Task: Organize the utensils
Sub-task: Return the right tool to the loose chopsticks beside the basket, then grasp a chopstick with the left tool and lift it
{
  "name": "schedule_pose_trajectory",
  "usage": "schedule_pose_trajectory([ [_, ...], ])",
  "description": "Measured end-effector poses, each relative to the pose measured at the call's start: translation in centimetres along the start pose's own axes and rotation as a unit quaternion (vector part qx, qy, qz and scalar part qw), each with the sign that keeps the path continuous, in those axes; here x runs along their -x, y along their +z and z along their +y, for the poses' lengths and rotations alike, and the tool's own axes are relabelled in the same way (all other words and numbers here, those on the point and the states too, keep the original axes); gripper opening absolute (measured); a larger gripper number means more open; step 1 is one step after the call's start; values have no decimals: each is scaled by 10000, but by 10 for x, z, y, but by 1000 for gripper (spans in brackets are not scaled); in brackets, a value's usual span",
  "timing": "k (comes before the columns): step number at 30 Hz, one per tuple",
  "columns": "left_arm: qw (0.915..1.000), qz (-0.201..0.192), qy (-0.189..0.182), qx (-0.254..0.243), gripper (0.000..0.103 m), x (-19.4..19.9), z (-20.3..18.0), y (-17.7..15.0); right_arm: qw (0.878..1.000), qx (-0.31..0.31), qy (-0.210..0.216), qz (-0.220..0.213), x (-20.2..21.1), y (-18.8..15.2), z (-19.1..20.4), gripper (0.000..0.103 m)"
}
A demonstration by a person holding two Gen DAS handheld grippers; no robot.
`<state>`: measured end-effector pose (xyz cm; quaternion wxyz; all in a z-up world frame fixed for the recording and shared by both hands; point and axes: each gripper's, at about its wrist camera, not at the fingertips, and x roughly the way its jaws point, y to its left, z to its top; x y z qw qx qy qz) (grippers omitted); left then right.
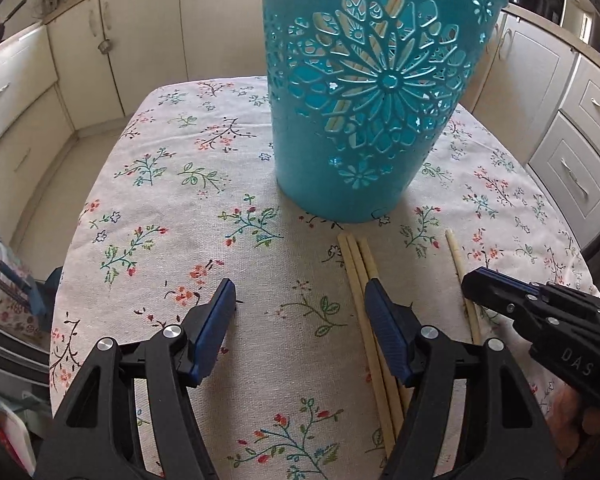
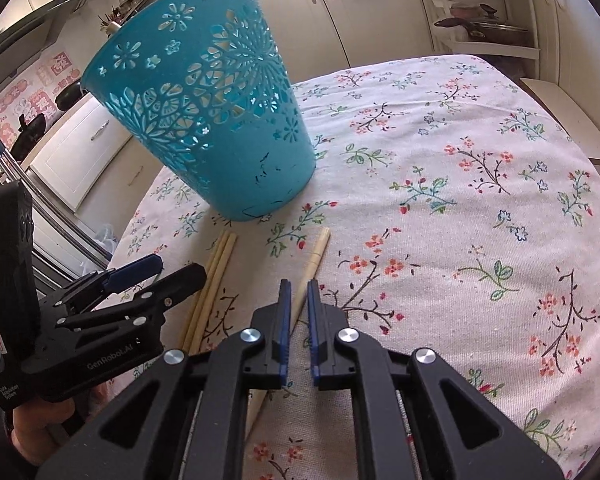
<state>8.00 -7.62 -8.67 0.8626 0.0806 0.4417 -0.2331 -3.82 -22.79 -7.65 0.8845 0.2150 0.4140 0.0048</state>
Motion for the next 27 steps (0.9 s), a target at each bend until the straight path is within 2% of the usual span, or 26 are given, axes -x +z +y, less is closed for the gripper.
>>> schedule_pose_trajectory([
  [8,10000,-24,72,49,59,-1,2,1,10000,9,-35,-11,0,0,2,11],
  [15,9997,17,243,-15,53,-6,-2,6,9989,221,-403,-13,-8,7,15,13],
  [17,9998,13,182,-101,36,-7,-5,8,9979,463,-457,42,-10,8,20,12],
  [19,9997,21,98,-218,26,-9,-7,10,9953,816,-501,140,-9,8,23,10],
  [22,9994,113,60,-327,24,-11,-8,14,9933,1003,-517,235,-4,8,14,8],
  [27,9981,302,181,-496,23,-17,-17,24,9969,683,-361,156,-2,9,0,8],
])
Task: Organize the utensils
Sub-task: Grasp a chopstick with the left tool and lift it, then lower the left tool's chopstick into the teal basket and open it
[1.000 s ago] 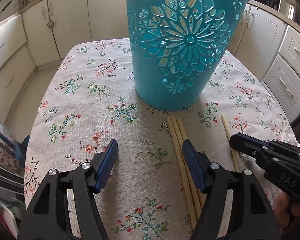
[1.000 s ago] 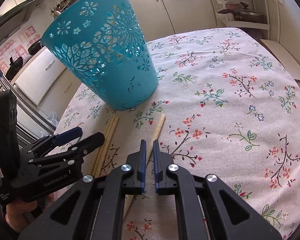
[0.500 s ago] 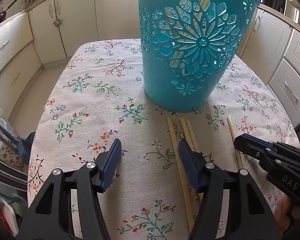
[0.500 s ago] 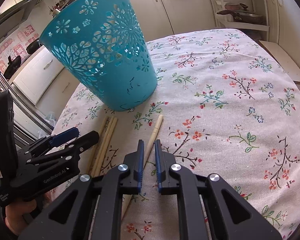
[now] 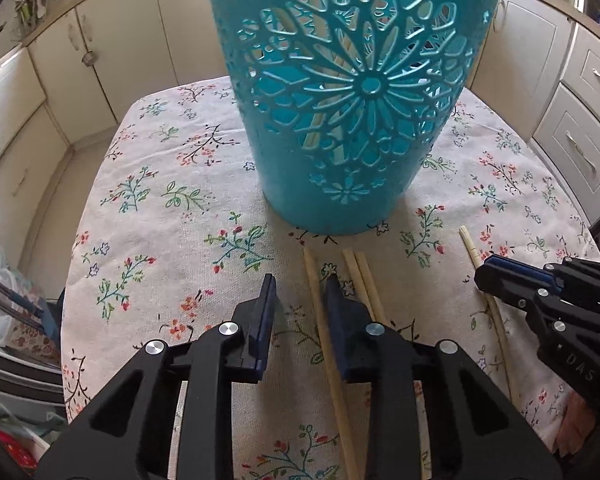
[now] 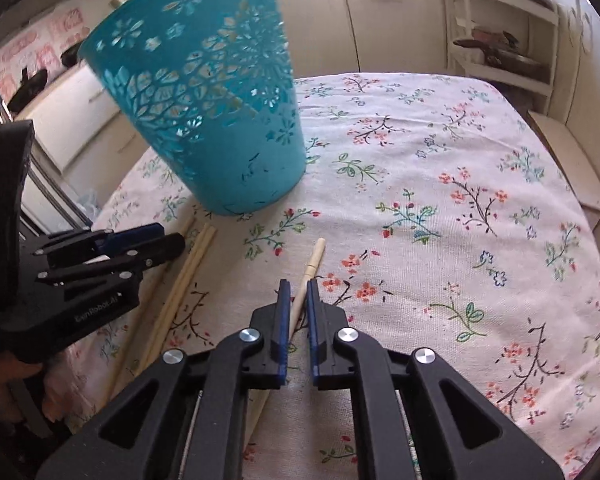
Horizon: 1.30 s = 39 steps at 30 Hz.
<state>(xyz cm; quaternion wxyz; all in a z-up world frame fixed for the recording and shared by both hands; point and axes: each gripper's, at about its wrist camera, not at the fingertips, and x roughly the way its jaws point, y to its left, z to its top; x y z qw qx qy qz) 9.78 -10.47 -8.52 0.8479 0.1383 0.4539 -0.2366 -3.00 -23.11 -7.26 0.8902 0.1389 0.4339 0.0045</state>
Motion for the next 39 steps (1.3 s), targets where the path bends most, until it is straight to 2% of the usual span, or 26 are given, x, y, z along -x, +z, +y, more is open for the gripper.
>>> schedule_pose_trajectory([
  [2,9999,5,-106,-57,6,-1,-5,2,10000,-51,50,-18,0,0,-1,8],
  [4,9998,44,-173,-65,5,1,-7,0,9997,-160,178,-18,0,0,-5,8],
  [7,9985,204,-509,59,4,7,-2,-5,9982,-406,442,-18,0,0,-15,8],
  [10,9960,321,-815,180,4,19,8,-12,9978,-446,492,-22,1,0,-16,8],
  [15,9914,93,-1284,239,4,66,24,-13,9978,-436,489,-34,1,1,-16,9],
  [18,9863,-237,-1604,310,4,105,33,-4,9979,-433,490,-38,2,1,-15,9],
  [21,9792,-748,-1849,361,4,147,40,15,9979,-422,488,-42,1,0,-15,9],
  [25,9664,-1596,-1974,412,4,190,40,46,9980,-395,495,-50,1,0,-14,10],
  [28,9547,-2258,-1884,455,5,211,36,76,9981,-350,511,-56,1,0,-13,13],
  [33,9331,-3064,-1727,743,5,218,37,122,9980,-316,536,-69,1,0,-12,16],
  [39,9152,-3627,-1396,1062,5,200,40,156,9980,-294,559,-81,1,0,-11,18],
])
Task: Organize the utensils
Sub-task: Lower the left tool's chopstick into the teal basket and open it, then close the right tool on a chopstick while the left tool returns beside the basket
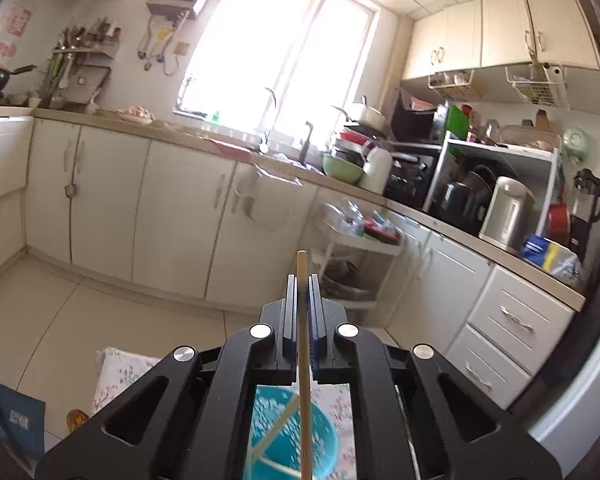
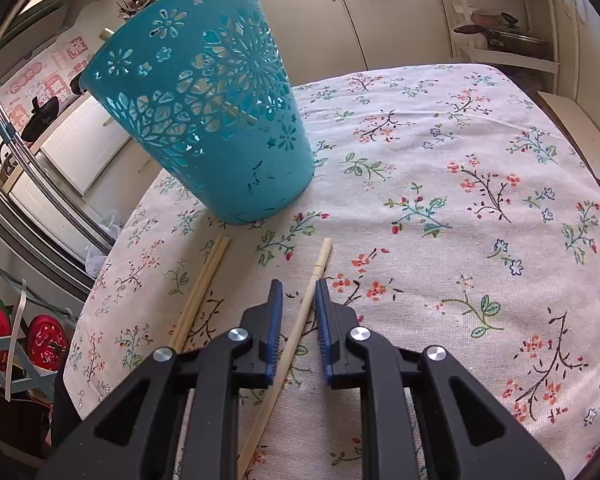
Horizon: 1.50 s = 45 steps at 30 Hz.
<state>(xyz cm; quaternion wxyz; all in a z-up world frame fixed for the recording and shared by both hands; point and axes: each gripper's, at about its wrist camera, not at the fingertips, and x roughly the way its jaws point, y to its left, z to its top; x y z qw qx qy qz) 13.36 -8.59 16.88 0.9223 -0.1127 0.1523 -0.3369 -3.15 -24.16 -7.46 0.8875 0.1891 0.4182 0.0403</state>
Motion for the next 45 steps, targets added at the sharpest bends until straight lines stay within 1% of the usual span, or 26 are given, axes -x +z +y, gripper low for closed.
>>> schedule_pose_trajectory([
  [5,9990,-276,315,178,5,-29,9,-7,10000,51,9,-2,0,-2,2,21],
  [9,9981,-378,431,226,5,-42,16,-17,10000,70,13,-3,0,-3,3,22],
  [14,9976,-420,507,217,5,-50,24,-28,10000,71,8,-3,0,-3,4,22],
  [20,9968,-520,591,165,5,-47,25,-37,10000,66,9,-4,0,-3,4,23],
  [25,9972,-431,601,68,5,-46,23,-45,10000,64,10,-4,0,-3,4,23],
  [32,9980,33,621,-127,5,-49,23,-59,10000,66,8,-6,1,-3,4,23],
  [34,9978,152,628,-149,5,-47,25,-62,10000,64,10,-5,0,-3,4,23],
  [36,9976,193,651,-137,6,-37,29,-64,10000,63,11,-5,0,-3,4,23],
  [37,9974,188,684,-130,7,-30,31,-65,10000,63,10,-5,0,-3,4,23],
  [39,9967,106,797,-94,14,-9,38,-66,10000,66,8,-5,1,-3,4,23],
  [41,9957,5,923,-50,30,13,46,-68,10000,68,4,-4,1,-3,4,23],
  [44,9914,-56,1304,41,49,51,64,-83,10000,69,-2,1,1,-3,4,23],
  [45,9901,-8,1400,76,52,58,70,-89,10000,74,-13,6,1,-3,4,23],
])
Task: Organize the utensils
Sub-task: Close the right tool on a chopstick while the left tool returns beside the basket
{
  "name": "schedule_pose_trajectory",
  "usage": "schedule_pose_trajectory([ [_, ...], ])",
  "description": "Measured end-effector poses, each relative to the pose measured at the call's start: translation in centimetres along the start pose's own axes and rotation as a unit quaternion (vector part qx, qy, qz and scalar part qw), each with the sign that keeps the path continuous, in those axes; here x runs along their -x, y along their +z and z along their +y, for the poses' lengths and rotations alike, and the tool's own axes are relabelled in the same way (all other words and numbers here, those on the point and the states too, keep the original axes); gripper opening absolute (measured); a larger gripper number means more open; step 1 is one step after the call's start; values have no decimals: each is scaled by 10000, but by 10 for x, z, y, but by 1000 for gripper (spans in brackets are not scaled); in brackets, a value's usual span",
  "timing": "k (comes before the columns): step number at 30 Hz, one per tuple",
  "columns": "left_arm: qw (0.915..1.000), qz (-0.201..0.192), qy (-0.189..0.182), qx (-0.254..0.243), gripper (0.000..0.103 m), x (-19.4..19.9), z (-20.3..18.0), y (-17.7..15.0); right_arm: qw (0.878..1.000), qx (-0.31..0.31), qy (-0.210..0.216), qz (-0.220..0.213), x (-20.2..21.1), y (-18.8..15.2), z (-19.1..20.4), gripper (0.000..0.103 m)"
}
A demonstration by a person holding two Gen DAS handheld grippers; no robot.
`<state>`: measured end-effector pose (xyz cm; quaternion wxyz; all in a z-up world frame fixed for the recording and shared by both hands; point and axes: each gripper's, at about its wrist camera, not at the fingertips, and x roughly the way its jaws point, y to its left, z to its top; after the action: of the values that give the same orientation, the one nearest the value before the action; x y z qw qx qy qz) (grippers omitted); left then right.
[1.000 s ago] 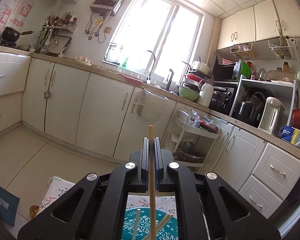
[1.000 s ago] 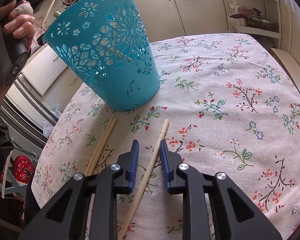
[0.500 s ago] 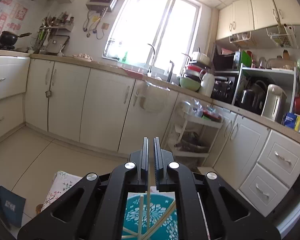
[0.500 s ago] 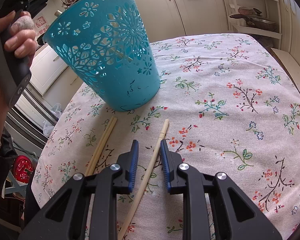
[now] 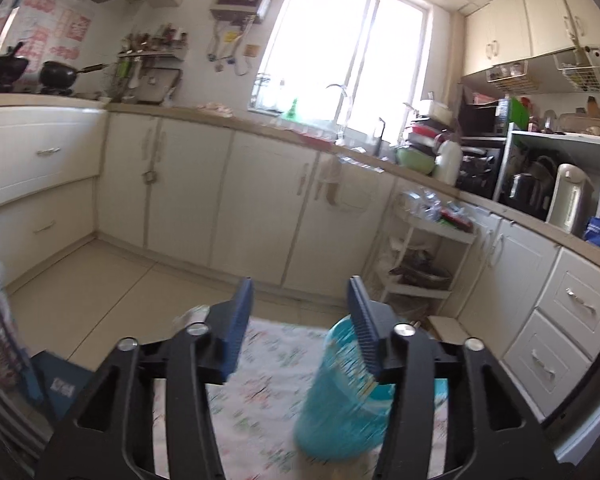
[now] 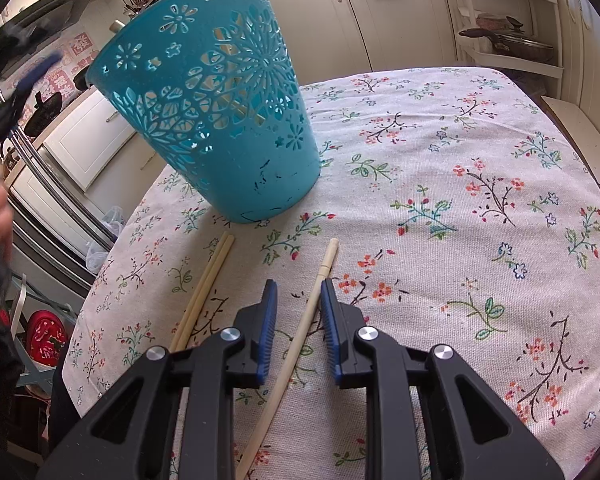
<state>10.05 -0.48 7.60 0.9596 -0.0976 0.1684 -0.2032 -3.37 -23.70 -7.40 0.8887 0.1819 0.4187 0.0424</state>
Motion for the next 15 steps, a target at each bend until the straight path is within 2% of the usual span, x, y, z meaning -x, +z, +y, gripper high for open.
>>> schedule_pose_trajectory([
  [2,9992,310,252,83,64,5,17,-21,10000,24,-45,12,0,0,1,23],
  [5,9927,1066,569,70,69,-5,35,-61,9999,33,-132,6,0,0,5,23],
  [8,9820,1748,699,-162,76,-25,35,-94,9991,178,-379,22,-1,-1,13,19],
  [11,9747,2087,706,-390,82,-41,25,-111,9971,546,-497,195,0,-2,20,9],
  [15,9698,2306,641,-470,87,-54,20,-124,9964,460,-647,310,6,-1,11,9],
])
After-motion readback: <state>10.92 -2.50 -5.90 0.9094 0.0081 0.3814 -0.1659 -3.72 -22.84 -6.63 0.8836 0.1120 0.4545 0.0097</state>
